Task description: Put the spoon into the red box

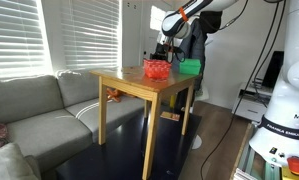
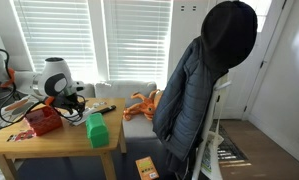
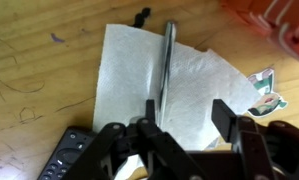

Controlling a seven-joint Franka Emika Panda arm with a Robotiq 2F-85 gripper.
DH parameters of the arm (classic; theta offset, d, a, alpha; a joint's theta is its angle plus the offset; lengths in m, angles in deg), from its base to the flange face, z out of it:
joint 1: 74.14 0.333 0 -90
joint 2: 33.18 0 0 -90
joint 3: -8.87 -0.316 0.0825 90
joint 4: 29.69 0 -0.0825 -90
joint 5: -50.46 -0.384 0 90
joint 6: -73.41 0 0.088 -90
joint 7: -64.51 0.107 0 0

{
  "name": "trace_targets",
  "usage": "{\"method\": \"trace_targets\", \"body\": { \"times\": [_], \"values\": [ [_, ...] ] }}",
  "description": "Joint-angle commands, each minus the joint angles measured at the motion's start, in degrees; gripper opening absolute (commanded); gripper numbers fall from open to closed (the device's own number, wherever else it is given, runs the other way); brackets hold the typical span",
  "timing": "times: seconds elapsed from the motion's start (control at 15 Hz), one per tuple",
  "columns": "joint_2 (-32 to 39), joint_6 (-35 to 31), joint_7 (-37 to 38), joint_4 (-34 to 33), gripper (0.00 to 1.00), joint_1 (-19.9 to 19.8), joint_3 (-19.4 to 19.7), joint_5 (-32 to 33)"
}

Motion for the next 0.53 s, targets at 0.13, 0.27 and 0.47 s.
{"method": "trace_targets", "body": {
  "times": [0.13,0.27,0.47],
  "values": [
    [1.37,-0.04,1.48,-1.51,0.48,-0.07,0.07,1.22],
    [1.42,-0.12,1.54,-1.43,0.45,-0.08,0.21,1.49],
    [1.4,-0.27,1.48,-1.3,0.32,-0.15,0.32,1.5]
  ]
}}
